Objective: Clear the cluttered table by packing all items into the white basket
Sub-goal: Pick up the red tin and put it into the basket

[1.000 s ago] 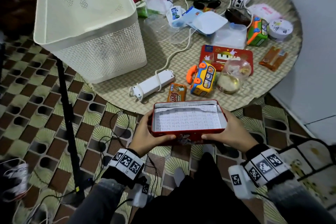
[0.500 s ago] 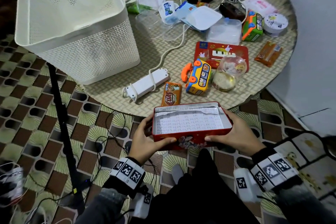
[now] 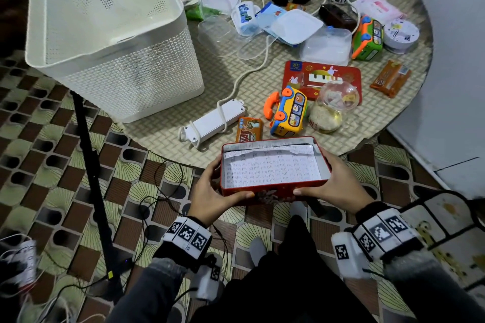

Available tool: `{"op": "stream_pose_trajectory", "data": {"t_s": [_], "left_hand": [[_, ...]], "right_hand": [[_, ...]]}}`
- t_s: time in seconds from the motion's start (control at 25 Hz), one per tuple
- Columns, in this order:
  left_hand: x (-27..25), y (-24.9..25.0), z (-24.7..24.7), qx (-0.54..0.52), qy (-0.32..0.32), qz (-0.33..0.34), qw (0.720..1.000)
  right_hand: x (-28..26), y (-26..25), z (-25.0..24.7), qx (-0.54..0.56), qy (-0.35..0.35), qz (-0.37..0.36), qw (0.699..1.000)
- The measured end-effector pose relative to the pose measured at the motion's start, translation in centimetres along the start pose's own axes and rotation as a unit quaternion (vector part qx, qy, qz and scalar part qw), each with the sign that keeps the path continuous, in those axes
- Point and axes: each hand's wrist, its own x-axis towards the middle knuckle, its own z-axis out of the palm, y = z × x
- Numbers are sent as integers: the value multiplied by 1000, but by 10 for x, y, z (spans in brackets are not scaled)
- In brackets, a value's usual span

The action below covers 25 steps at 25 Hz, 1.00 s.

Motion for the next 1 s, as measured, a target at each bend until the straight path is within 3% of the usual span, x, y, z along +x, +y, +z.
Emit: {"op": "stream_pose_trajectory", "data": {"t_s": [0.36,0.64,1.0], "left_hand": [[45,4,8,6,-25,35,999],[76,8,13,68,2,40,997],[44,-16,19,53,8,64,996]], "right_hand": [[40,-3,1,33,24,-1,999],[73,-1,7,17,21,-20,999],[46,9,2,-15,5,-3,1000]]}}
